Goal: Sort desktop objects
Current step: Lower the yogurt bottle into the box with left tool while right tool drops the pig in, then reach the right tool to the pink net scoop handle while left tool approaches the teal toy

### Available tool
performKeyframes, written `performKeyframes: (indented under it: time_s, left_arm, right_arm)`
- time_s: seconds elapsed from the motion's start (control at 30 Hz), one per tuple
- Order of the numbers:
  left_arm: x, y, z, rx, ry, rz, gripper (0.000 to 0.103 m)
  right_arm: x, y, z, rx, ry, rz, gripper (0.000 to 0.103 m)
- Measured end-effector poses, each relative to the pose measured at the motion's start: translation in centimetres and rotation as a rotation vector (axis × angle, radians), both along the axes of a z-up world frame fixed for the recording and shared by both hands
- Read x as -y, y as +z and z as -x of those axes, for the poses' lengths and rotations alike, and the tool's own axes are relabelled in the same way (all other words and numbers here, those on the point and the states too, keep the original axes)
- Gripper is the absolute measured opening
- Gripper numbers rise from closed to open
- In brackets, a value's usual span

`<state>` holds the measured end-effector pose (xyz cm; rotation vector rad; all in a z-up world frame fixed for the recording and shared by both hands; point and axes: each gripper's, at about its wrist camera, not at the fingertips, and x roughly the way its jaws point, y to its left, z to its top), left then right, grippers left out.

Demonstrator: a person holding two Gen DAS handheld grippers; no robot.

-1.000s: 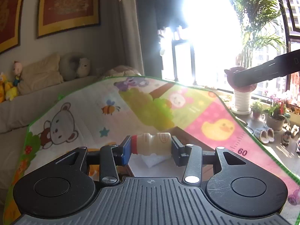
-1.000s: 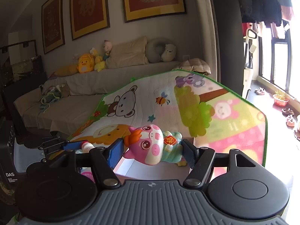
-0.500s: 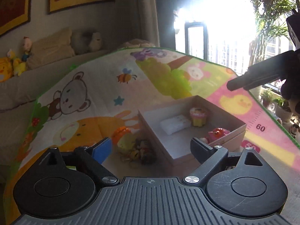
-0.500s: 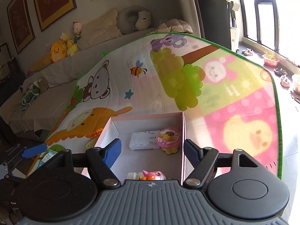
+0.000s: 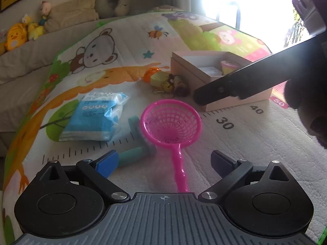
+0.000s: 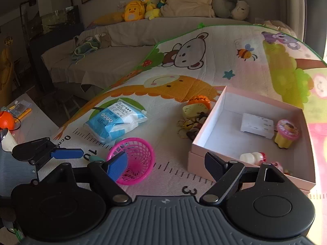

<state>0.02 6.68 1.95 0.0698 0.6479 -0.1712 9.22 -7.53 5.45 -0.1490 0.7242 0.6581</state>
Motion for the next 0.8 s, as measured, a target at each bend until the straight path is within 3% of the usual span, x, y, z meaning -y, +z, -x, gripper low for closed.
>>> performKeyframes:
  time_s: [0.13, 0.2, 0.27, 0.3, 0.57, 0.73, 0.8]
  left_arm:
    - [0.5, 0.2, 0.7, 0.018, -0.042, 0.009, 0.100]
    - [0.3, 0.4, 0.9, 0.031, -0.035, 0.000, 0.100]
    - [-0.3, 0.7, 0.7, 0.042, -0.007, 0.003, 0.101]
    - [-0.6, 0.8, 0.4, 0.042, 0.018, 0.006, 0.101]
    - [-1.3, -0.2, -2.2, -0.055, 0.184, -0.010, 0.101]
    - [-1.1, -0.8, -3.4, -0.072, 0.215, 0.034, 0.100]
    - [-0.9, -1.0, -4.1, -0.087, 0.233, 0.037, 0.093]
  right_arm:
    - [-2.4, -2.5, -1.4, -0.045, -0.030, 0.018, 0.072]
    - [-2.6, -3.4, -2.0, -0.044, -0.050, 0.053, 0.040]
    - [-2.1, -3.7, -2.2, -0.086, -0.039, 0.043, 0.018]
    - [-1.7, -3.7, -2.1, -0.102, -0.035, 0.032, 0.014]
    - [5.4, -3.0, 0.7, -0.066, -0.150, 0.039, 0.011]
    - [9.8, -2.8, 1.9, 0.003, -0.265, 0.087, 0.011]
    - [11.4, -2.6, 2.3, 0.045, -0.336, 0.098, 0.012]
